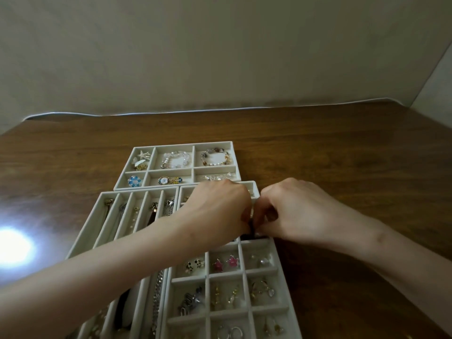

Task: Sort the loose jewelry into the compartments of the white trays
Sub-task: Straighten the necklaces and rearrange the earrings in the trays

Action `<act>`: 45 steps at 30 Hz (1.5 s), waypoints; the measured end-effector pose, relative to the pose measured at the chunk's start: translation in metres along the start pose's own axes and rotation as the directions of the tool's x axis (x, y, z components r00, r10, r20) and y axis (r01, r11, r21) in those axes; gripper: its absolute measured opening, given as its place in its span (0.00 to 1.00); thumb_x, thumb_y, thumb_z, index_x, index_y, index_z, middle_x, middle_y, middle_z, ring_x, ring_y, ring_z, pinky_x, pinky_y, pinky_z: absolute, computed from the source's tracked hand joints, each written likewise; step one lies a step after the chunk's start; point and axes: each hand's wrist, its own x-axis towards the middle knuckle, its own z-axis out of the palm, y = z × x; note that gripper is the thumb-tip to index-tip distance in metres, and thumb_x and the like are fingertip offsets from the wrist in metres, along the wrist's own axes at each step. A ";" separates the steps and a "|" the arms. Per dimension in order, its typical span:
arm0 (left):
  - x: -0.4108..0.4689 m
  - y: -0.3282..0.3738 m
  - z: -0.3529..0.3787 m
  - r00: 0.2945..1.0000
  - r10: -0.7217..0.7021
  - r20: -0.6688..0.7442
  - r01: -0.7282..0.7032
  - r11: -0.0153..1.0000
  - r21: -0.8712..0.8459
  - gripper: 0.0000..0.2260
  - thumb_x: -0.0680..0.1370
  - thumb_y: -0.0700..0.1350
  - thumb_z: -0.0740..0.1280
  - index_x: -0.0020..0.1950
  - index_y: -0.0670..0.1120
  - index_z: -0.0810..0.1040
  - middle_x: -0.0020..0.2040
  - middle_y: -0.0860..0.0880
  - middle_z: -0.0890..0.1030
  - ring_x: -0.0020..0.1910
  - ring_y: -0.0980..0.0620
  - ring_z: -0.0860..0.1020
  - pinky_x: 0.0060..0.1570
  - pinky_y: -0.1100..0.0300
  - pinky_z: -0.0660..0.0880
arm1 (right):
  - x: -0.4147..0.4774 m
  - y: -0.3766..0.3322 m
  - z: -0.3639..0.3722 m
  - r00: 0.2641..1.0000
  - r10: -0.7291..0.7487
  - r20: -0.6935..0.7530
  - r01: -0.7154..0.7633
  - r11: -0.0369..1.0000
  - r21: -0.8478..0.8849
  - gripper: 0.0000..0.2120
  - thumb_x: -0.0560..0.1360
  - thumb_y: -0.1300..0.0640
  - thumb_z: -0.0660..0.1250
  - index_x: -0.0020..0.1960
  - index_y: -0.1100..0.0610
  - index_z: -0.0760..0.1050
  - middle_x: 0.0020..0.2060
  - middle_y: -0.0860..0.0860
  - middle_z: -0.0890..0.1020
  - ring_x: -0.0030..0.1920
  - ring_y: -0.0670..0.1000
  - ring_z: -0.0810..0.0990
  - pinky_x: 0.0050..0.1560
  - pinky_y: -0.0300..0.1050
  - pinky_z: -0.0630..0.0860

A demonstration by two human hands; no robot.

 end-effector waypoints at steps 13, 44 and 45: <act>-0.014 -0.030 -0.023 0.984 -0.103 -0.145 0.056 0.954 -0.293 0.06 0.72 0.55 0.69 0.42 0.54 0.79 0.37 0.57 0.76 0.36 0.60 0.73 0.38 0.63 0.71 | -0.002 -0.002 -0.008 0.994 -0.006 -0.106 0.011 0.999 0.041 0.03 0.73 0.49 0.69 0.47 0.45 0.80 0.37 0.41 0.75 0.38 0.41 0.72 0.37 0.35 0.66; -0.061 -0.065 -0.003 0.990 -0.139 -0.032 0.128 0.962 -0.241 0.04 0.71 0.53 0.71 0.42 0.56 0.78 0.39 0.58 0.74 0.37 0.63 0.72 0.32 0.70 0.65 | 0.017 -0.022 -0.003 0.967 -0.140 -0.211 0.183 0.963 0.197 0.03 0.72 0.54 0.72 0.42 0.46 0.81 0.35 0.45 0.77 0.33 0.42 0.71 0.35 0.34 0.65; -0.060 -0.063 -0.002 0.992 -0.122 -0.040 0.108 0.961 -0.254 0.04 0.71 0.53 0.71 0.41 0.56 0.77 0.39 0.59 0.74 0.36 0.63 0.71 0.34 0.70 0.66 | 0.017 -0.019 -0.007 0.969 -0.124 -0.214 0.171 0.961 0.218 0.03 0.71 0.54 0.72 0.42 0.46 0.81 0.35 0.46 0.78 0.33 0.42 0.72 0.35 0.36 0.67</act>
